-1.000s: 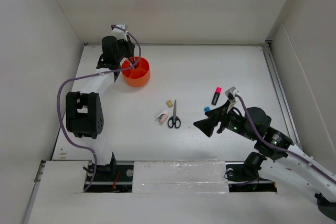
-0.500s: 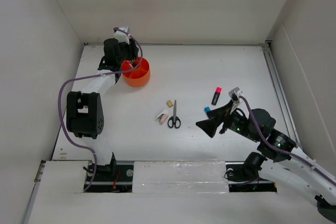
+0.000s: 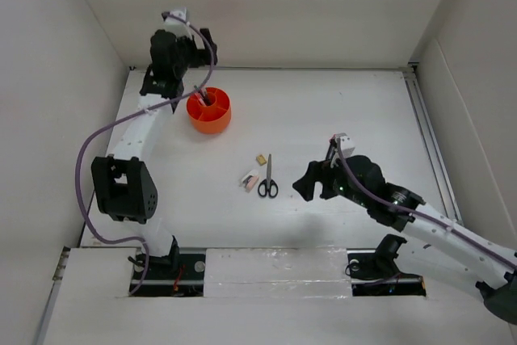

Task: Sort the stationery into containers
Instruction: Pick up the scissors from the center of the board.

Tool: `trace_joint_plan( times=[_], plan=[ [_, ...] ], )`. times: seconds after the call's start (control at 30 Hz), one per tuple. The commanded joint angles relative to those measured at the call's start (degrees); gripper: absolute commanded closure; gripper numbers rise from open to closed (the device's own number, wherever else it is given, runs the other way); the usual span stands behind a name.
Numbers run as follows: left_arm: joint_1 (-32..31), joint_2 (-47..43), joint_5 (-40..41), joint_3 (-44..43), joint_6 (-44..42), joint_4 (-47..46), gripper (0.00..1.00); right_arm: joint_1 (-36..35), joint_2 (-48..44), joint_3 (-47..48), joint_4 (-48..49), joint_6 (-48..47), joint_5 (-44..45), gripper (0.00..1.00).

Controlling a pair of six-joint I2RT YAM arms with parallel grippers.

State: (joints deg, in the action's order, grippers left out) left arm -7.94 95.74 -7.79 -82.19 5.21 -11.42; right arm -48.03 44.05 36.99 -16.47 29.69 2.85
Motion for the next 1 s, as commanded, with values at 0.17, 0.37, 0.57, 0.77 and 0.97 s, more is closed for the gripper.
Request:
trace_joint_plan(
  times=[0.17, 0.37, 0.57, 0.77, 0.97],
  plan=[
    [-0.05, -5.62, 12.10, -32.08, 20.16, 33.90, 0.00, -2.67, 11.21, 0.19, -0.06, 9.85, 15.25, 0.01],
    [-0.05, -31.81, 5.59, 5.85, 29.77, 20.86, 0.00, -4.52, 23.52, 3.07, 5.39, 9.86, 16.73, 0.17],
    [-0.05, -43.63, 13.76, 18.19, 24.86, 28.46, 0.00, -5.06, 31.26, 8.17, 4.70, 9.33, 20.87, 0.32],
    [-0.05, -47.48, 11.58, 28.38, 23.00, 29.36, 0.00, -5.58, 42.85, 15.82, 4.69, 8.28, 20.70, 0.49],
    [0.47, -51.79, 11.39, 31.92, 21.07, 29.97, 0.00, -5.58, 49.89, 19.07, 4.69, 8.80, 20.26, 0.49]
  ],
)
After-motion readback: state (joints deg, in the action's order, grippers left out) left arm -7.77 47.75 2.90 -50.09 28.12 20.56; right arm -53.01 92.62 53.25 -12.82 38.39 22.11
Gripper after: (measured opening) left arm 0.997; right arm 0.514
